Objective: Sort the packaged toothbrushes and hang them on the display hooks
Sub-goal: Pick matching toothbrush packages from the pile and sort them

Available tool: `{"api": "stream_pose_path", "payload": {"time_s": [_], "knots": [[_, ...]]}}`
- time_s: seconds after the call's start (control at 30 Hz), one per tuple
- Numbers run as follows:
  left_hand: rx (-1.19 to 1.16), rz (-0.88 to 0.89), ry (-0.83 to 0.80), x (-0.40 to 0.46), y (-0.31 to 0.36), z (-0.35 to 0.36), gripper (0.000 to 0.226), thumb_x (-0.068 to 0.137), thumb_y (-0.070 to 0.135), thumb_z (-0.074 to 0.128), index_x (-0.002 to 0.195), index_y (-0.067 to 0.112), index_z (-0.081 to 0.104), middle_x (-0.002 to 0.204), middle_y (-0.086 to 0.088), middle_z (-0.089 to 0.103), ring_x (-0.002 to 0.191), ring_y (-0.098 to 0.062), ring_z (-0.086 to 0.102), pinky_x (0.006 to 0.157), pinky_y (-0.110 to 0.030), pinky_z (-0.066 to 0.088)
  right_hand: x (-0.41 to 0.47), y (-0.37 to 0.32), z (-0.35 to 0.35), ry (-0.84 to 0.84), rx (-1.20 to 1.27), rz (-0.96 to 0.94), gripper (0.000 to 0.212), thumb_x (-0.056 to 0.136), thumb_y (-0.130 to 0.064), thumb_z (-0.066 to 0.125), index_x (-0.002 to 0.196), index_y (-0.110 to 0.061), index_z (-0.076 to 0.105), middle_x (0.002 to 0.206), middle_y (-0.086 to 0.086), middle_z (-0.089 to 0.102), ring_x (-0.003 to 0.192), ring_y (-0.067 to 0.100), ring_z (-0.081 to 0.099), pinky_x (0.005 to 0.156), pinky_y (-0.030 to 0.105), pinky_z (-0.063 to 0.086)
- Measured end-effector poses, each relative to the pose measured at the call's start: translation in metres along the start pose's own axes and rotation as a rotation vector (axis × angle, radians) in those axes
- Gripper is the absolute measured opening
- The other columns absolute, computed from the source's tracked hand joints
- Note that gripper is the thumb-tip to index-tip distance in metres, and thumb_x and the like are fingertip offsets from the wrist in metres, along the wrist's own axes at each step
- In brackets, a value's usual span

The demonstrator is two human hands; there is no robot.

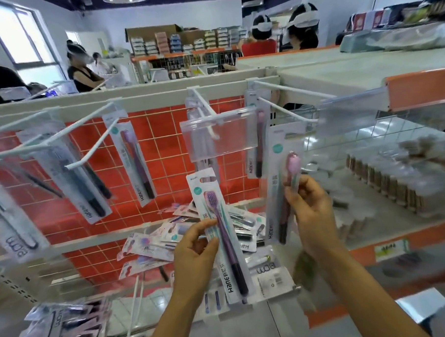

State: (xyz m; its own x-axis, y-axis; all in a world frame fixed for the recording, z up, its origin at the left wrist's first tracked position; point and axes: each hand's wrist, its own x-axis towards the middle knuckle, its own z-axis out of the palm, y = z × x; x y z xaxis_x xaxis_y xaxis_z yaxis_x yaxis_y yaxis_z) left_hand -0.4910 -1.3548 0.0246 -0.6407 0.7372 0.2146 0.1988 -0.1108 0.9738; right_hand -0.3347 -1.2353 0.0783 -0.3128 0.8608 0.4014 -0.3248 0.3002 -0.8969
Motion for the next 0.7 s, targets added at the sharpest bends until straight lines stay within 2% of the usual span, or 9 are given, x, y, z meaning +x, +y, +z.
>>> {"api": "stream_pose_path", "payload": {"time_s": [0.07,0.17,0.27,0.37,0.43,0.53,0.63,0.7], "knots": [[0.005,-0.005,0.012,-0.002,-0.001,0.002,0.037,0.087,-0.003,0.062,0.103,0.030,0.068,0.101,0.021,0.069,0.088,-0.009,0.068,0.077,-0.019,0.055,0.000,-0.006,-0.005,0.034,0.038,-0.045,0.020,0.084,-0.025,0.054,0.092,-0.007,0.058,0.079,-0.009,0.065,0.075,0.006,0.064,0.065,0.021,0.054],[-0.008,-0.024,0.029,-0.004,-0.004,0.006,0.037,0.087,-0.003,0.062,0.104,0.029,0.069,0.097,0.024,0.069,0.081,-0.019,0.064,0.070,-0.019,0.055,0.000,-0.010,-0.011,0.100,0.029,-0.126,0.010,0.084,-0.026,0.054,0.087,-0.017,0.059,0.075,-0.012,0.065,0.072,0.005,0.062,0.064,0.019,0.054],[-0.033,-0.033,0.035,-0.005,-0.001,0.013,0.037,0.087,-0.007,0.061,0.104,0.025,0.069,0.097,0.021,0.070,0.083,-0.031,0.064,0.073,-0.034,0.058,0.002,-0.011,-0.018,0.128,-0.001,-0.149,0.008,0.086,-0.024,0.053,0.089,-0.019,0.058,0.074,-0.014,0.065,0.070,0.003,0.062,0.062,0.018,0.053],[-0.045,-0.024,0.028,-0.008,0.001,0.020,0.038,0.086,-0.010,0.059,0.102,0.024,0.069,0.094,0.021,0.071,0.081,-0.022,0.069,0.072,-0.027,0.058,0.003,-0.012,-0.026,0.124,-0.019,-0.136,0.009,0.092,-0.011,0.051,0.089,-0.017,0.057,0.069,-0.017,0.064,0.064,-0.001,0.061,0.056,0.013,0.050],[-0.033,-0.013,0.015,-0.009,-0.001,0.024,0.040,0.087,-0.008,0.060,0.100,0.028,0.071,0.084,0.014,0.071,0.072,-0.025,0.062,0.071,-0.035,0.055,0.004,-0.013,-0.031,0.123,-0.037,-0.122,0.011,0.093,-0.009,0.050,0.089,-0.016,0.057,0.069,-0.017,0.065,0.063,-0.001,0.061,0.056,0.014,0.051],[-0.022,-0.014,0.015,-0.011,-0.007,0.031,0.040,0.088,-0.002,0.062,0.101,0.035,0.071,0.080,0.003,0.062,0.075,-0.025,0.054,0.073,-0.044,0.051,0.006,-0.014,-0.037,0.111,-0.064,-0.103,0.007,0.089,-0.021,0.054,0.092,-0.017,0.059,0.073,-0.012,0.066,0.066,0.003,0.062,0.059,0.020,0.054],[-0.018,-0.024,0.016,-0.015,-0.002,0.039,0.036,0.089,-0.001,0.061,0.103,0.031,0.070,0.081,0.015,0.070,0.073,-0.033,0.062,0.076,-0.054,0.055,0.008,-0.014,-0.039,0.073,-0.070,-0.064,0.018,0.086,-0.028,0.055,0.096,-0.015,0.061,0.079,-0.004,0.067,0.071,0.012,0.064,0.063,0.028,0.056],[-0.032,-0.031,0.012,-0.019,0.003,0.044,0.033,0.089,-0.003,0.060,0.105,0.025,0.069,0.086,0.017,0.073,0.078,-0.026,0.070,0.074,-0.047,0.060,0.010,-0.013,-0.040,0.052,-0.105,-0.053,0.022,0.086,-0.032,0.055,0.097,-0.014,0.062,0.082,0.001,0.067,0.073,0.016,0.064,0.067,0.035,0.057]]}}
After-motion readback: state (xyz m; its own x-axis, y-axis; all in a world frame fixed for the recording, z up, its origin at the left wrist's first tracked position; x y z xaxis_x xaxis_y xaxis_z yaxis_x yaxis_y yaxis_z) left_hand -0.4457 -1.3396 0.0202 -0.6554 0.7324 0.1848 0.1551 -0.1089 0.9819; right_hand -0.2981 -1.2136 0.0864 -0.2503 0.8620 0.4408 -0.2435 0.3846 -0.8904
